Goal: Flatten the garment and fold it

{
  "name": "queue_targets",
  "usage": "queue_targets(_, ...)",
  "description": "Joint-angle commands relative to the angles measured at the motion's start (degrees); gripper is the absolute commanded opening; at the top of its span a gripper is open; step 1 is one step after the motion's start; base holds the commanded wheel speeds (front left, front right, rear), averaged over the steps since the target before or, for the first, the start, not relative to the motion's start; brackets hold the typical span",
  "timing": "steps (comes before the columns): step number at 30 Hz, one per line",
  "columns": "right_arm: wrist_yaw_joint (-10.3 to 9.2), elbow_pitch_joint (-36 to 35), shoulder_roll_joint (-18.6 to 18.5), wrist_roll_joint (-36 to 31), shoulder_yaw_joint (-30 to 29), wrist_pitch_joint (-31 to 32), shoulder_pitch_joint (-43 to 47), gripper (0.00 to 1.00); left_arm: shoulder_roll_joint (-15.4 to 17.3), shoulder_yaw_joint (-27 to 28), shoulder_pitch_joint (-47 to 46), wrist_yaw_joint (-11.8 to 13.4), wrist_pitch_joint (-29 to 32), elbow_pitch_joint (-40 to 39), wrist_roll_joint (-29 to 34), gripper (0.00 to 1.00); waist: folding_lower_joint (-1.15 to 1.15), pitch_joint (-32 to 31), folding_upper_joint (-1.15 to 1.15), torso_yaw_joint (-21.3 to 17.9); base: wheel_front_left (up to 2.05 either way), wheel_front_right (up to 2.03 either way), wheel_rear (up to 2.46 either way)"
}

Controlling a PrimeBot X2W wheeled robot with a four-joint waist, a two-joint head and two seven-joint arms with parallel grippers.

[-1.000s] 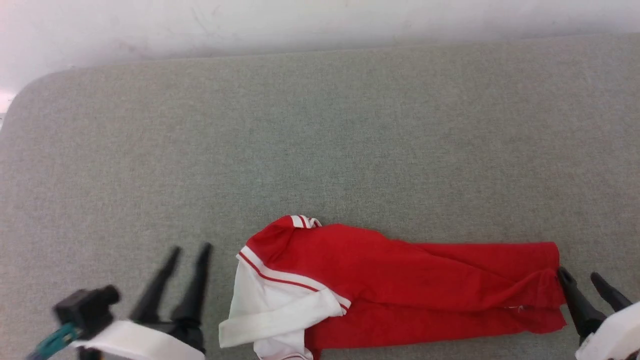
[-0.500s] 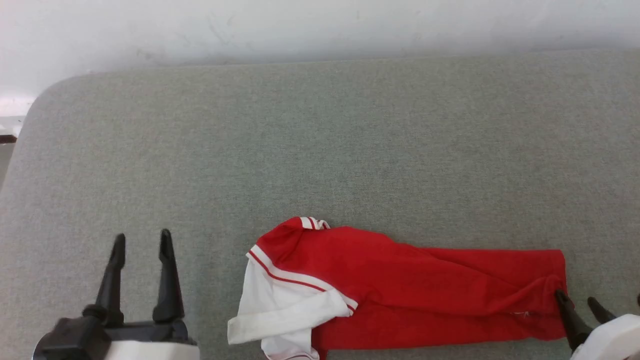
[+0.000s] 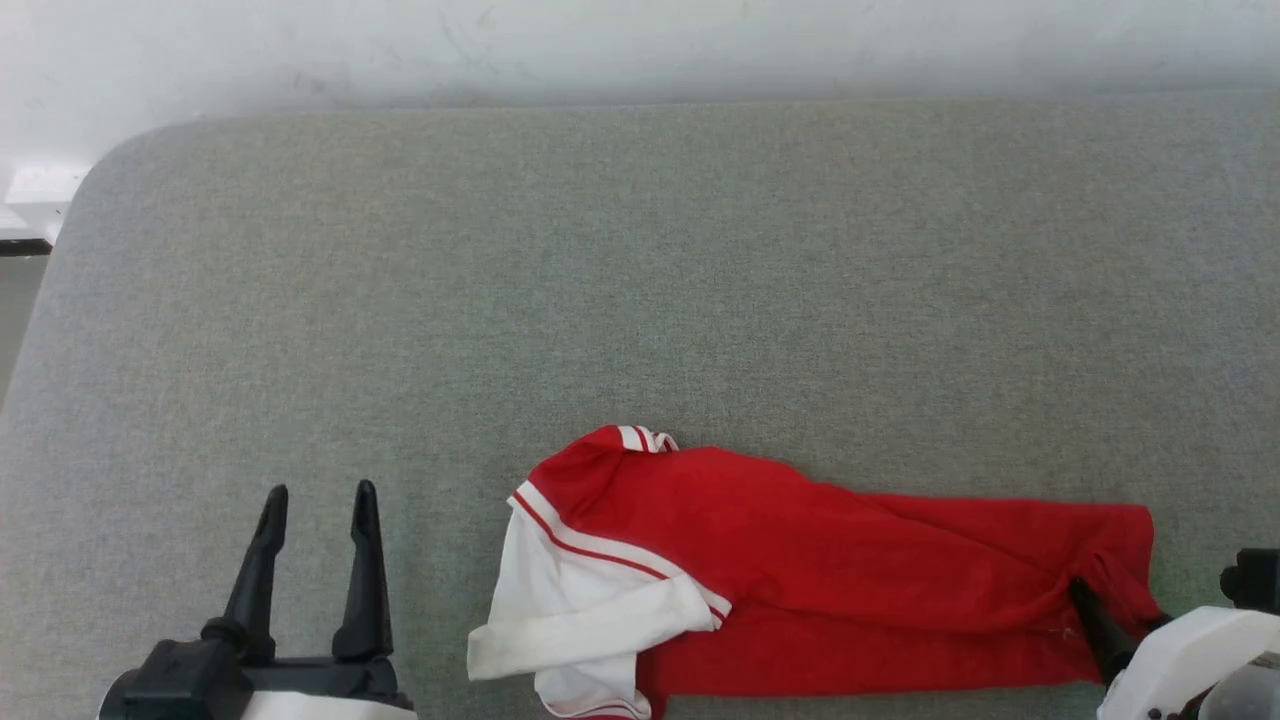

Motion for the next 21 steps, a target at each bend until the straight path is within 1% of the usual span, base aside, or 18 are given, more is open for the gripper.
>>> queue_targets(1, -0.04, 2.6, 0.5, 0.3, 0.8, 2.0, -0.6, 0.48, -0.2, 0.1, -0.6, -0.7, -0.3, 0.5, 0.9, 1.0, 0.01, 0.3, 0.0, 0.2, 0.0, 0.0, 0.0)
queue_targets(2, -0.04, 3.1, 0.6, 1.0, 0.8, 2.7, -0.9, 0.35, -0.2, 0.1, -0.7, -0.9, -0.3, 0.6, 1.0, 1.0, 0.01, 0.5, 0.0, 0.2, 0.0, 0.0, 0.0)
queue_targets(3, -0.04, 3.4, 0.6, 1.5, 0.5, 3.0, -1.3, 0.0, -0.3, 0.2, -0.9, -1.1, -0.3, 0.6, 1.1, 1.0, 0.01, 0.6, 0.0, 0.3, 0.0, 0.0, 0.0)
queue_targets(12, -0.04, 1.7, 0.6, -0.6, -1.8, 2.4, -3.4, 0.0, -0.6, 0.6, -1.3, -1.8, -0.3, 0.8, 2.0, 1.0, 0.01, 1.1, 0.0, -0.1, 0.0, 0.0, 0.0)
queue_targets(17, -0.04, -1.0, -1.5, -3.2, -4.9, 2.3, -4.9, 0.0, -1.5, 0.5, -1.2, -2.0, -0.3, 1.0, 2.3, 1.0, 0.01, 0.4, 0.0, -0.6, 0.0, 0.0, 0.0)
queue_targets(21, -0.04, -3.0, -4.1, -5.5, -9.4, 3.5, -6.0, 0.0, -2.0, 0.4, -0.9, -2.4, -0.3, 1.4, 2.6, 1.0, 0.01, -0.1, 0.0, -0.8, 0.0, 0.0, 0.0)
